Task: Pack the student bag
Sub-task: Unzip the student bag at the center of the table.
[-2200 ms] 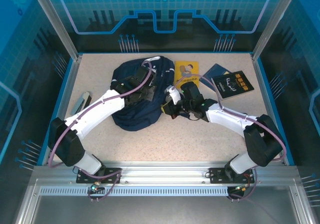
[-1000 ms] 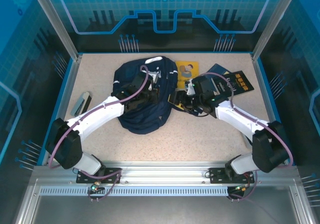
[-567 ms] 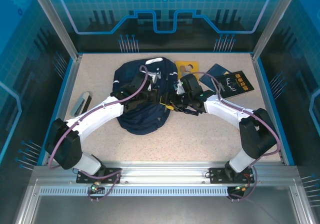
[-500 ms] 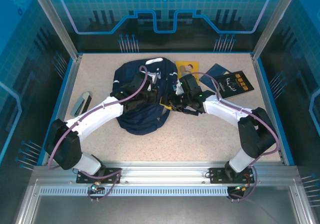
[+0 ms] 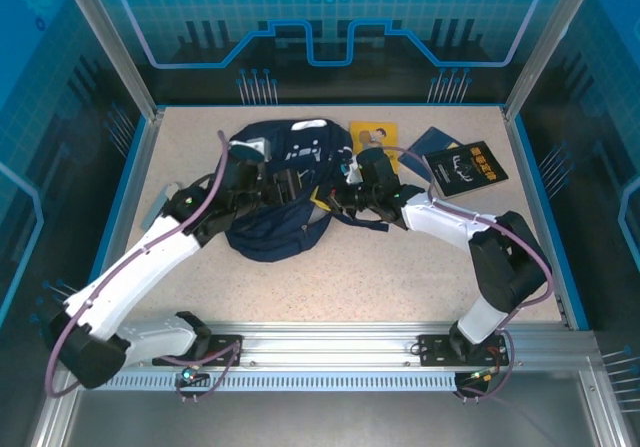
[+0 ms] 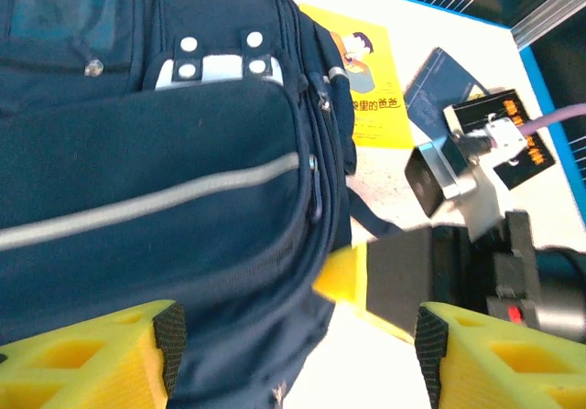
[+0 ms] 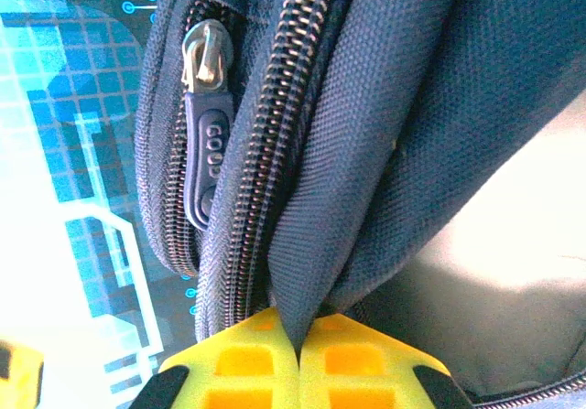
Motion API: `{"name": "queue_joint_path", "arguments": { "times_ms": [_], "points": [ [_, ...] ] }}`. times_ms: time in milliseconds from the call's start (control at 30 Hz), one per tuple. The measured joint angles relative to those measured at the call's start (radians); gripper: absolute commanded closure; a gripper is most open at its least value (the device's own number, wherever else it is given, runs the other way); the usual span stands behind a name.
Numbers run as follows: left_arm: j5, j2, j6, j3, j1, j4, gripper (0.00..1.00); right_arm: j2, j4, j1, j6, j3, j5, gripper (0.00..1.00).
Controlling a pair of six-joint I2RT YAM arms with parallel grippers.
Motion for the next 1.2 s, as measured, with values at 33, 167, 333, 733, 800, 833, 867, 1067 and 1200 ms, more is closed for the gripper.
{"name": "queue_joint_path", "arguments": {
  "times_ms": [33, 167, 333, 733, 800, 833, 867, 1067, 1200],
  "points": [
    [0.000, -0.027, -0.021, -0.021, -0.007, -0.011, 0.33, 0.009, 0.007, 0.002, 0.012, 0.006, 0.000, 1.00],
    [0.014, -0.093, -0.112, -0.130, -0.067, -0.026, 0.42, 0.045, 0.020, 0.013, 0.047, 0.039, 0.000, 1.00],
    [0.023, -0.089, -0.197, -0.240, -0.151, -0.012, 0.52, 0.049, 0.021, 0.020, 0.061, 0.070, 0.000, 1.00],
    [-0.032, 0.025, -0.266, -0.305, -0.175, 0.120, 0.63, 0.049, 0.021, 0.034, 0.061, 0.083, -0.002, 1.00],
    [-0.048, 0.051, -0.270, -0.305, -0.175, 0.131, 0.66, 0.049, 0.021, 0.035, 0.063, 0.083, -0.006, 1.00],
    [-0.055, 0.063, -0.274, -0.304, -0.175, 0.131, 0.66, 0.049, 0.021, 0.035, 0.064, 0.083, -0.008, 1.00],
    [-0.066, 0.075, -0.282, -0.304, -0.175, 0.130, 0.66, 0.049, 0.021, 0.035, 0.064, 0.083, -0.008, 1.00],
    [-0.122, 0.095, -0.316, -0.304, -0.175, 0.126, 0.66, 0.049, 0.022, 0.044, 0.065, 0.083, -0.010, 1.00],
    [-0.134, 0.096, -0.318, -0.304, -0.175, 0.127, 0.71, 0.049, 0.023, 0.047, 0.069, 0.083, -0.016, 1.00]
  ]
}}
